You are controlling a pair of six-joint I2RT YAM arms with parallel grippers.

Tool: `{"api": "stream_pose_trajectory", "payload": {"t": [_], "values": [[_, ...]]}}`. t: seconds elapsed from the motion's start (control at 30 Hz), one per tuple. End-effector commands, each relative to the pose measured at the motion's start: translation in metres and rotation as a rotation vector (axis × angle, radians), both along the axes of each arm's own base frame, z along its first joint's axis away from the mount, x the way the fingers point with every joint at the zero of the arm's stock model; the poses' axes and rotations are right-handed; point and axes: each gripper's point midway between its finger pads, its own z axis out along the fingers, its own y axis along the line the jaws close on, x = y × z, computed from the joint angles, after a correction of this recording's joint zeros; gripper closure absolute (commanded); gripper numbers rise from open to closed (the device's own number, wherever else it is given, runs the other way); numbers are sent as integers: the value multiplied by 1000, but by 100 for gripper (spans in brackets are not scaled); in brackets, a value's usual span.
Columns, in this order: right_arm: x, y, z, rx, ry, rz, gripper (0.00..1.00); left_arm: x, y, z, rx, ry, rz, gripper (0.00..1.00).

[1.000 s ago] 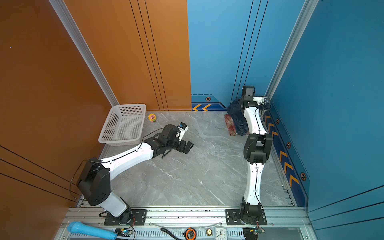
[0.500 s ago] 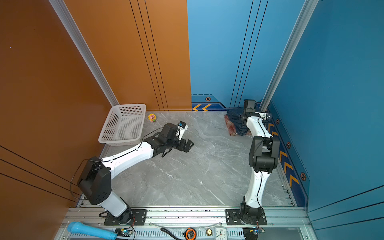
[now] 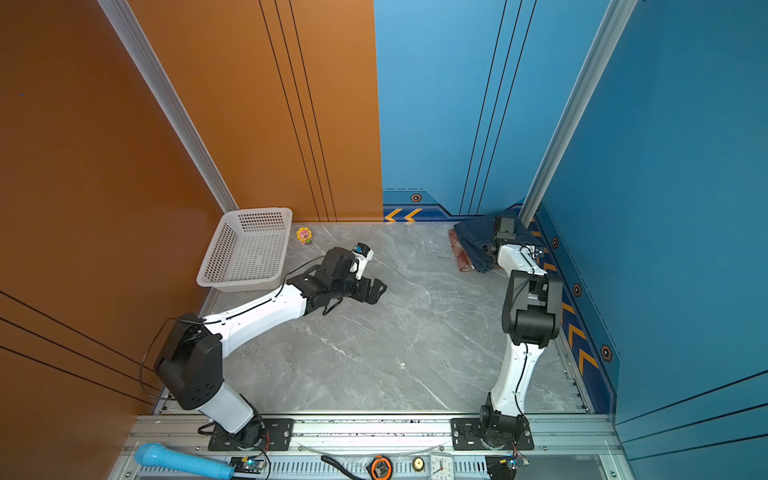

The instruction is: Fold and stack the skirts

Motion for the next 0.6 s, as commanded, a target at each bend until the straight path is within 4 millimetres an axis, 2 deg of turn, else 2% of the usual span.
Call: {"api": "stream_pose_trajectory", "payload": {"t": [0.0,0.07,0.1,0.17,0.27,0.43,0.57], "values": [[5,3,-12,37,-28,42,48,-2,3,14,-36,-13,0,2],[8,3,-16,48,-43,52,37,-2,5,14,-33,-14,6,2],[9,3,-17,61,-55,59,34,-3,6,15,-33,-15,8,2],[12,5,-39,101,-40,70,31,-4,7,15,-35,-13,11,2],[14,6,-49,130,-56,80,28,-5,8,16,-38,-13,13,2],[21,4,-38,111,-91,118,17,-6,16,22,-6,-21,31,2],[22,1,-22,90,-117,136,6,-2,31,42,26,-63,61,2]]}}
